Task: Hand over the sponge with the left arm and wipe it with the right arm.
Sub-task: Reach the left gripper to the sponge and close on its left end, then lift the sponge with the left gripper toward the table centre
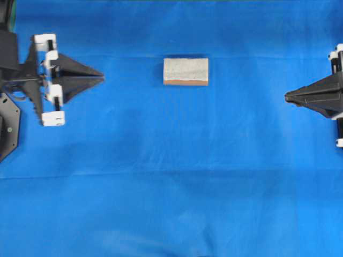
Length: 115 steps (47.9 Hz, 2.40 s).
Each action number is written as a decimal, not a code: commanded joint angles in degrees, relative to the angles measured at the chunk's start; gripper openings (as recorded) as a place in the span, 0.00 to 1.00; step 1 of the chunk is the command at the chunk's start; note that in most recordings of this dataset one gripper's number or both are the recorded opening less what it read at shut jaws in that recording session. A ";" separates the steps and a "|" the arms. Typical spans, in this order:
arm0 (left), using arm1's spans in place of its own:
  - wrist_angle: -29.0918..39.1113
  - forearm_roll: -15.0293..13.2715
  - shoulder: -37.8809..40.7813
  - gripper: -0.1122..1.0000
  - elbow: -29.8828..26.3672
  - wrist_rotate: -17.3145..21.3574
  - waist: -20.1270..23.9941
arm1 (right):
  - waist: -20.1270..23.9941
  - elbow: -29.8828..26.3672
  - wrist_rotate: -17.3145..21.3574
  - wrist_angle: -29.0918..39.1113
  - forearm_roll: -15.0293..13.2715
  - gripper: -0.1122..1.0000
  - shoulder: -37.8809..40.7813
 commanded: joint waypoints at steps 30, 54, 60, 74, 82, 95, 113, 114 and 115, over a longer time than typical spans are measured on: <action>-1.14 0.09 38.58 0.94 -20.39 9.49 6.86 | 0.00 -1.32 0.09 -0.26 0.00 0.10 1.32; -1.23 0.09 52.47 0.94 -28.04 11.16 8.70 | 0.00 -1.14 0.09 -0.26 0.00 0.10 2.29; -1.14 0.09 54.05 0.94 -28.56 11.16 8.79 | -0.09 -1.14 0.09 -0.26 0.00 0.10 2.55; -0.09 -0.09 53.70 0.93 -29.00 9.32 9.05 | 0.00 -1.32 0.09 -0.26 0.00 0.10 2.72; 1.41 0.00 51.77 0.61 -28.48 7.47 8.70 | -0.09 -1.32 0.09 -0.26 0.00 0.10 2.64; 8.09 -0.09 45.26 0.42 -28.04 7.03 6.68 | -0.09 -1.41 0.09 -0.26 0.00 0.10 2.99; 19.69 -0.26 30.76 0.42 -27.60 -3.43 0.09 | -1.85 -1.58 0.09 -0.44 0.00 0.10 4.83; 20.04 -0.26 30.23 0.42 -27.42 -4.04 -0.26 | -1.93 -1.58 0.09 -0.44 0.00 0.10 4.92; 20.13 -0.26 29.71 0.42 -27.25 -4.83 -0.70 | -2.11 -1.58 0.09 -0.44 0.09 0.10 5.10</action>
